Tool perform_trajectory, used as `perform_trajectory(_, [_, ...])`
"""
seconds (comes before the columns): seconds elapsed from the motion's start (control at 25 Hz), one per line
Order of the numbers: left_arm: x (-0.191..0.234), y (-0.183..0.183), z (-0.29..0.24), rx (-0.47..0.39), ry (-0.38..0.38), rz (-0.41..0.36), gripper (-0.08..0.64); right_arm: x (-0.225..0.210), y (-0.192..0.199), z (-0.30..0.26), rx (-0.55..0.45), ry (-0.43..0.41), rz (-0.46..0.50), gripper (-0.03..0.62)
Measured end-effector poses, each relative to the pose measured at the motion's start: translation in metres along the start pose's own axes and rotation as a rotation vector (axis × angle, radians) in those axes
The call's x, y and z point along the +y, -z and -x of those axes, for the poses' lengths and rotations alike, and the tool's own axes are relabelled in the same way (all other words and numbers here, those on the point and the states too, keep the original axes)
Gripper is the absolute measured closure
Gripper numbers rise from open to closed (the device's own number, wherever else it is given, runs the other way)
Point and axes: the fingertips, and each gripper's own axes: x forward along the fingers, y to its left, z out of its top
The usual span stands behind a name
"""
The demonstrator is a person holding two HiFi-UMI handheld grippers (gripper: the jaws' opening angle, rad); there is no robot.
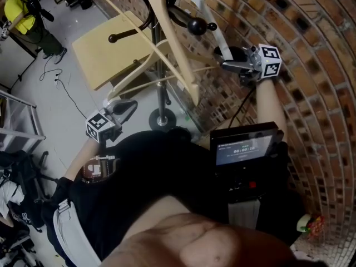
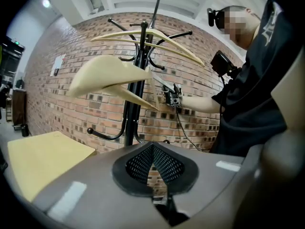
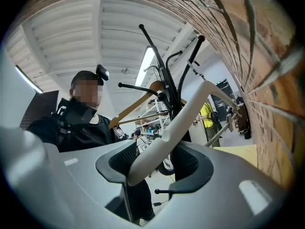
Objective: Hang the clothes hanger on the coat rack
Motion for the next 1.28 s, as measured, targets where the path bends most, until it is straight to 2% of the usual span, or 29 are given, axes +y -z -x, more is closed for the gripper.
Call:
perform_trajectory(0.16, [0.001, 0.002, 0.0, 0.007, 0.002, 0.0, 0.568, 0.015, 0.028, 0.0, 0.043, -0.054, -0.024, 0.36])
perform_trajectory(0.4, [-0.004, -0.002, -0.007, 0.002, 0.022, -0.006, 0.568, 0.036, 0.079, -0.02, 0.24, -0.112, -0.088, 0.352])
perform_trajectory(0.76, [-0.008, -0.001, -0.011, 0.011, 0.034, -0.006, 0.568, 0.045, 0.081, -0.027, 0.119, -0.137, -0.099, 0.342])
perform_trajectory(0.88, [-0.009, -0.001, -0.01, 0.011, 0.032, -0.006, 0.568, 0.045, 0.08, -0.027, 0.095, -0.121, -0.084, 0.334])
perform_trajectory(0.96, [-0.009, 0.0, -0.008, 0.011, 0.028, -0.004, 0.568, 0.045, 0.079, -0.023, 0.081, -0.096, -0.075, 0.33])
perform_trajectory(1.08, [-0.008, 0.001, -0.006, 0.011, 0.024, 0.001, 0.568, 0.043, 0.073, -0.014, 0.044, -0.043, -0.061, 0.274])
perform_trajectory(1.2, [-0.008, 0.002, -0.007, 0.011, 0.028, 0.003, 0.568, 0.04, 0.064, -0.004, -0.007, 0.038, -0.028, 0.22])
perform_trajectory(1.28, [-0.009, 0.002, -0.008, 0.011, 0.035, 0.002, 0.568, 0.037, 0.058, 0.003, -0.035, 0.11, 0.005, 0.215])
